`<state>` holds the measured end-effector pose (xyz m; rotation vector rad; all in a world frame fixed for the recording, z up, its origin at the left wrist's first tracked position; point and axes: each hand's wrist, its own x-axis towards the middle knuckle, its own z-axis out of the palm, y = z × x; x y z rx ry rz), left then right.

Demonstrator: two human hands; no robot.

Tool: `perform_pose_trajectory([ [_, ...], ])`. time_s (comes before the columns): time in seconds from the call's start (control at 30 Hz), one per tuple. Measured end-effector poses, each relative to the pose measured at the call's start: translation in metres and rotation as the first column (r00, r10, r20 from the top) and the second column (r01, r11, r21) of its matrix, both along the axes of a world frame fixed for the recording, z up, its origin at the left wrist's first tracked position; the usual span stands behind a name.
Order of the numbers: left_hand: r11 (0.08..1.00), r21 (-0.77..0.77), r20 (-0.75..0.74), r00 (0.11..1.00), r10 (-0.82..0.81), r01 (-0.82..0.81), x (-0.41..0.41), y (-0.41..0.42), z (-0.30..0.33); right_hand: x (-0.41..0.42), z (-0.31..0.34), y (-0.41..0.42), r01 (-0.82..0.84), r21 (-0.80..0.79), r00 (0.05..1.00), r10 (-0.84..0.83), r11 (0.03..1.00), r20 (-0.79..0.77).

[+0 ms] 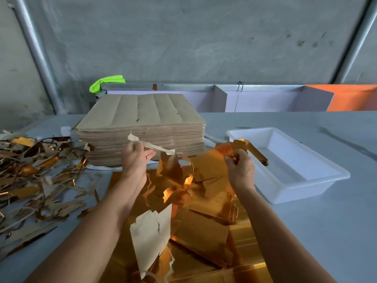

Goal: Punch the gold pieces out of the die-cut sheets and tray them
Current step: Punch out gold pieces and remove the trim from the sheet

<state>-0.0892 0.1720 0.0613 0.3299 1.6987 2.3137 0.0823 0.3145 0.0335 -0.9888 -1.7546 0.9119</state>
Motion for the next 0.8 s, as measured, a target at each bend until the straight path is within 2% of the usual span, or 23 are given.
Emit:
perform_pose_trajectory([
  [0.07, 0.999, -0.029, -0.065, 0.997, -0.043, 0.041, 0.004, 0.001, 0.004, 0.0, 0.002, -0.001, -0.066, 0.003, 0.998, 0.066, 0.998, -0.008],
  [0.13, 0.982, -0.135, -0.187, 0.97, -0.153, 0.129, 0.01, 0.004, 0.006, -0.001, 0.006, -0.003, -0.17, 0.047, 0.985, 0.171, 0.984, 0.0],
  [0.17, 0.955, -0.244, -0.269, 0.934, -0.234, 0.169, 0.013, 0.006, 0.007, -0.003, 0.009, -0.005, -0.218, 0.066, 0.976, 0.218, 0.974, 0.006],
  [0.23, 0.834, -0.521, -0.412, 0.801, -0.434, 0.183, 0.022, 0.01, 0.009, -0.006, 0.014, -0.009, -0.274, 0.07, 0.961, 0.276, 0.959, -0.017],
  [0.3, 0.727, -0.676, -0.466, 0.693, -0.55, 0.123, 0.03, 0.011, 0.007, -0.009, 0.018, -0.012, -0.263, 0.022, 0.961, 0.263, 0.965, -0.089],
  [0.4, 0.768, -0.637, -0.5, 0.721, -0.479, 0.069, 0.035, 0.014, 0.003, -0.012, 0.017, -0.017, -0.254, -0.176, 0.943, 0.203, 0.951, -0.263],
  [0.47, 0.798, -0.6, -0.495, 0.764, -0.415, 0.045, 0.036, 0.016, -0.001, -0.013, 0.015, -0.023, -0.316, -0.299, 0.901, 0.186, 0.901, -0.393],
  [0.57, 0.842, -0.537, -0.454, 0.828, -0.33, 0.04, 0.039, 0.019, -0.005, -0.015, 0.014, -0.031, -0.402, -0.361, 0.851, 0.198, 0.842, -0.487],
  [0.67, 0.899, -0.43, -0.387, 0.882, -0.27, 0.086, 0.043, 0.019, -0.008, -0.017, 0.014, -0.032, -0.415, -0.426, 0.804, 0.105, 0.804, -0.585],
  [0.73, 0.906, -0.419, -0.397, 0.885, -0.242, 0.06, 0.046, 0.02, -0.007, -0.019, 0.014, -0.033, -0.404, -0.419, 0.809, 0.104, 0.813, -0.579],
  [0.8, 0.89, -0.456, -0.473, 0.846, -0.245, 0.003, 0.049, 0.022, -0.006, -0.02, 0.014, -0.035, -0.374, -0.367, 0.84, 0.143, 0.852, -0.524],
])
